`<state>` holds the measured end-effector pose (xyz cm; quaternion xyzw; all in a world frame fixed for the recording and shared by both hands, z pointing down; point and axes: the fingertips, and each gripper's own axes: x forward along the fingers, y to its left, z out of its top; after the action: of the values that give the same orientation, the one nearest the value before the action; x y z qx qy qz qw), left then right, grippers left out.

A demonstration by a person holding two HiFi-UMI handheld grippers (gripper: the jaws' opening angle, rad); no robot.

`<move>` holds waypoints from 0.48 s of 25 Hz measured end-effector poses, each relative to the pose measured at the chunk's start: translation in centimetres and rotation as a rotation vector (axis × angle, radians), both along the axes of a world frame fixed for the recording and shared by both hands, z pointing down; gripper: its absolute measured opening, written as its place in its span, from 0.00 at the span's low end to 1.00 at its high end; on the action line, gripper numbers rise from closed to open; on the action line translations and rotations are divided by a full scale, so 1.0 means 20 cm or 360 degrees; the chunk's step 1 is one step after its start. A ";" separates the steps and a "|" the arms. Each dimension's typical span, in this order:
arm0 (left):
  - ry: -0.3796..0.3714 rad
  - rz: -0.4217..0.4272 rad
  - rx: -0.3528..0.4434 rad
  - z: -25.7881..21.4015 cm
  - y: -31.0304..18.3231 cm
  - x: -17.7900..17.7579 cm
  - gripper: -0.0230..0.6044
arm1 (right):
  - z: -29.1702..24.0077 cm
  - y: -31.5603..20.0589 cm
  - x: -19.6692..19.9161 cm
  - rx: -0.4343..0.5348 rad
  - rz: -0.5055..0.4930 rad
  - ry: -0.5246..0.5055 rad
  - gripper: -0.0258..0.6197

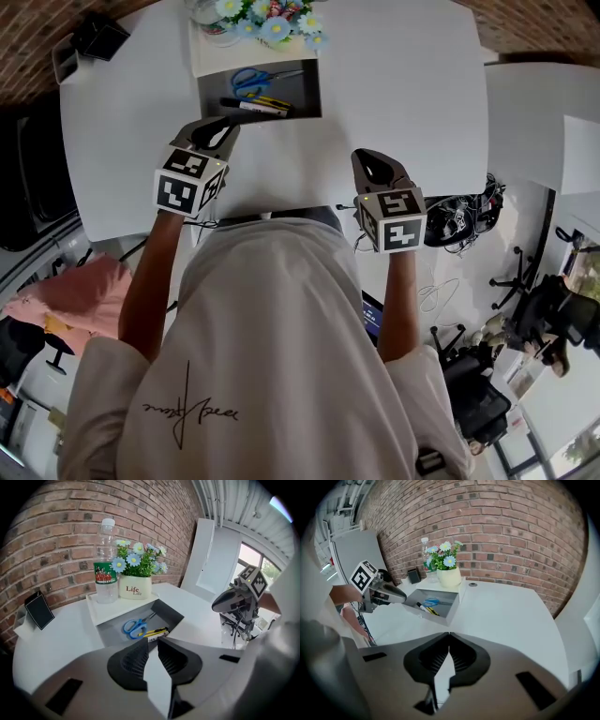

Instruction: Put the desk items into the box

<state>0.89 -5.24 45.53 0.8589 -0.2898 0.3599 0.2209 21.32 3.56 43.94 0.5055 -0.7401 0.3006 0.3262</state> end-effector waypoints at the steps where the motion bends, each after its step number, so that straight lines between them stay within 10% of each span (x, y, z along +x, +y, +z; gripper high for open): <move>1: 0.0009 -0.0008 -0.0001 -0.01 0.01 -0.01 0.14 | 0.00 0.00 -0.01 0.0002 0.0001 -0.0003 0.08; 12: 0.0078 -0.0021 0.0103 -0.18 0.18 -0.10 0.10 | -0.04 0.06 -0.17 0.0046 -0.0065 -0.0053 0.08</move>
<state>-1.02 -1.70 42.00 0.8722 -0.3016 0.3276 0.2023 17.93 4.74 43.19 0.4898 -0.7598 0.2917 0.3125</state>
